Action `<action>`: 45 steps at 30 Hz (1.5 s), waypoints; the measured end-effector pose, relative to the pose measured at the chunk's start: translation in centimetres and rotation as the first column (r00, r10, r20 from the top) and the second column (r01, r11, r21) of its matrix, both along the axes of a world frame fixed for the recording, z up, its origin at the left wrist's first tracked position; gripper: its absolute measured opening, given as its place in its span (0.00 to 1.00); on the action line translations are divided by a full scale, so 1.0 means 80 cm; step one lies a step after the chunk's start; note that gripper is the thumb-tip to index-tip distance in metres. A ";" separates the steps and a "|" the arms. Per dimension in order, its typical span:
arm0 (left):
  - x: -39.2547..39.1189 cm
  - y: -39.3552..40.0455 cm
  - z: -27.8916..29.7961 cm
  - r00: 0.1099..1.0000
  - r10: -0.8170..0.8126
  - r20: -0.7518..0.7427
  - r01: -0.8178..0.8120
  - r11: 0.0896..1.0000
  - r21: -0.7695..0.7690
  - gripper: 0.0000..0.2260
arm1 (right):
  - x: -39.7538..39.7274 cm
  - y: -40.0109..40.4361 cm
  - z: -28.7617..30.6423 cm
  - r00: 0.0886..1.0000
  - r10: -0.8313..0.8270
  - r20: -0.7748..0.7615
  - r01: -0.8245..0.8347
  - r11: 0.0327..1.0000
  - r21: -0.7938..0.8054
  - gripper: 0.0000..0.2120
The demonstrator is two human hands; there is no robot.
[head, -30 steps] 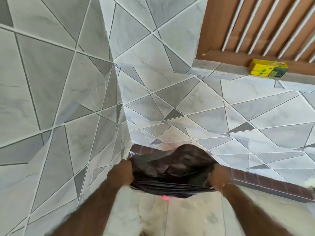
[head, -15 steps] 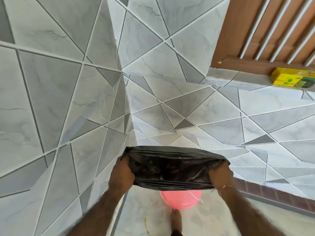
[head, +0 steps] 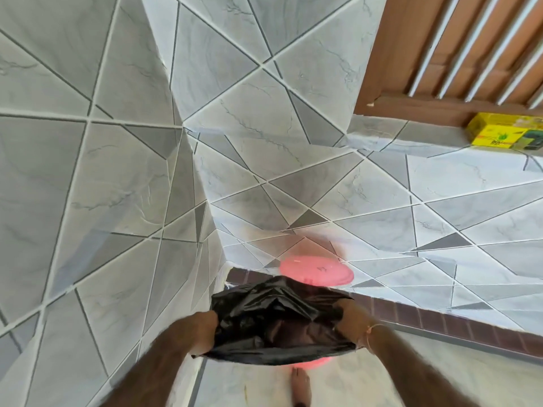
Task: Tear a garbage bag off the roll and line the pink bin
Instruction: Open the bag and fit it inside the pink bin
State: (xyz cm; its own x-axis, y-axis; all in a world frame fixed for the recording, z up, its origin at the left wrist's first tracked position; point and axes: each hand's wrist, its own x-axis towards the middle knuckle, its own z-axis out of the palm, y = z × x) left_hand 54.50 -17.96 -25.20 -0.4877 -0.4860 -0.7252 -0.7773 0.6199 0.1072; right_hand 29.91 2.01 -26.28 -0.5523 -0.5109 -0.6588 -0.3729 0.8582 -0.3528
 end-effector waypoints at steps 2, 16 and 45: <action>-0.009 0.003 -0.013 0.996 0.039 -0.080 -0.038 0.999 0.022 0.13 | -0.008 -0.001 -0.011 0.998 0.007 -0.062 -0.006 1.000 0.010 0.20; -0.167 0.043 -0.121 0.911 0.309 -0.273 -0.264 0.946 0.190 0.28 | -0.075 0.006 -0.134 0.948 -0.306 -0.092 0.295 0.949 -0.114 0.12; -0.215 -0.016 -0.482 0.792 0.477 -0.380 -0.370 0.871 0.322 0.27 | -0.144 -0.014 -0.448 0.903 -0.401 -0.155 0.410 0.912 0.030 0.16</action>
State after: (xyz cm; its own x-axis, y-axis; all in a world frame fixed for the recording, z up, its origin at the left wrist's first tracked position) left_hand 37.30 -19.22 -63.79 -0.5583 -0.5732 -0.5998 -0.7933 0.1572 0.5882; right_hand 18.43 0.86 -62.14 -0.7935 -0.1845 -0.5799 -0.0307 0.9639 -0.2647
